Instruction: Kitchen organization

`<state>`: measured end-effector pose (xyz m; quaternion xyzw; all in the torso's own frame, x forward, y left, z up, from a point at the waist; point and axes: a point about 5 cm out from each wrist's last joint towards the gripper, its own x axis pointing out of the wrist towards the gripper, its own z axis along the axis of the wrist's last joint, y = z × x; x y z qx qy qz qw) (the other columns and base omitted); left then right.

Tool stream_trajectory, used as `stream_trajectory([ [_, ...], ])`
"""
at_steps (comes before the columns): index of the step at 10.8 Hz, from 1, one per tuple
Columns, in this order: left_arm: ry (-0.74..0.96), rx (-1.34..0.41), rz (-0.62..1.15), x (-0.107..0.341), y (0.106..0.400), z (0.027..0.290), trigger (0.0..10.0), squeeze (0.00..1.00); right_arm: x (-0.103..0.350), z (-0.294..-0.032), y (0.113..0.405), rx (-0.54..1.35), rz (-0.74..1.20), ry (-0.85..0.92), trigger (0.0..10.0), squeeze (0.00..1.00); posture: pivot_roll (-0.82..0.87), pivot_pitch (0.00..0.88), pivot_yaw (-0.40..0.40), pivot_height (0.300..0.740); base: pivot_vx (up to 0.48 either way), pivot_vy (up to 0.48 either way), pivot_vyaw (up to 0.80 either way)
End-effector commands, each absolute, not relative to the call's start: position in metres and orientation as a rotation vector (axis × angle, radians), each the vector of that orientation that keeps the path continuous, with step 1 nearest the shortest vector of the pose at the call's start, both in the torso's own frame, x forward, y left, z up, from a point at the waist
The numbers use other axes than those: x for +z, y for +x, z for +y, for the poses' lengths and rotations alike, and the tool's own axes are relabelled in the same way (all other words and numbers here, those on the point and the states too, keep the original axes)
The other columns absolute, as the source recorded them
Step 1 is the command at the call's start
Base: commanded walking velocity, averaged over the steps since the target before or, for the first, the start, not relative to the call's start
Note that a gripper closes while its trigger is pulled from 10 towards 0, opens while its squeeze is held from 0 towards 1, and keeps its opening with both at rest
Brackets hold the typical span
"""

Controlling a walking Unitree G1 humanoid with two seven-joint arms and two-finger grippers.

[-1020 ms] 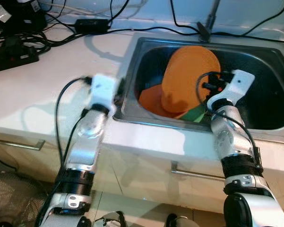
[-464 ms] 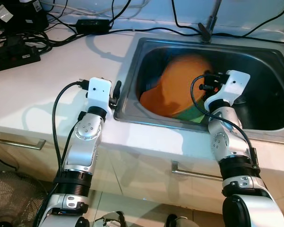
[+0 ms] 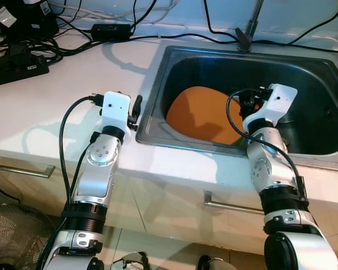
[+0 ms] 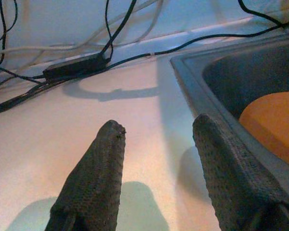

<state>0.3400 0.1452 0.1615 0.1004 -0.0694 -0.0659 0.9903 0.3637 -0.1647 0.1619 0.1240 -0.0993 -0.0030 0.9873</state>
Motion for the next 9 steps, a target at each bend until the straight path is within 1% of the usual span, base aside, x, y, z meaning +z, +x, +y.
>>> stream_trajectory([
  [1,0.197,-0.140,-0.138,0.159,0.340,0.144,10.0,0.00,0.155,-0.165,0.361,-0.003,-0.185,0.232,10.0,0.00,0.06,0.070,0.022,0.740,0.000,0.000,0.00],
  [2,0.180,-0.152,-0.167,0.160,0.338,0.142,10.0,0.00,0.161,-0.162,0.360,0.013,-0.227,0.179,10.0,0.00,0.06,0.076,0.021,0.740,0.000,0.000,0.00],
  [3,0.162,-0.148,-0.200,0.162,0.337,0.139,10.0,0.00,0.168,-0.159,0.358,0.027,-0.270,0.183,10.0,0.00,0.06,0.079,0.018,0.740,0.000,0.000,0.00],
  [5,0.132,-0.121,-0.284,0.171,0.334,0.133,10.0,0.00,0.184,-0.146,0.350,0.089,-0.389,0.060,10.0,0.00,0.05,0.084,0.015,0.740,0.000,0.000,0.00],
  [6,0.132,-0.117,-0.333,0.177,0.332,0.129,10.0,0.00,0.186,-0.139,0.348,0.107,-0.407,0.043,10.0,0.00,0.05,0.087,0.013,0.740,0.000,0.000,0.00],
  [9,0.158,-0.124,-0.446,0.185,0.324,0.121,10.0,0.00,0.187,-0.133,0.345,0.104,-0.422,0.060,10.0,0.00,0.05,0.092,0.010,0.740,0.000,0.000,0.00],
])
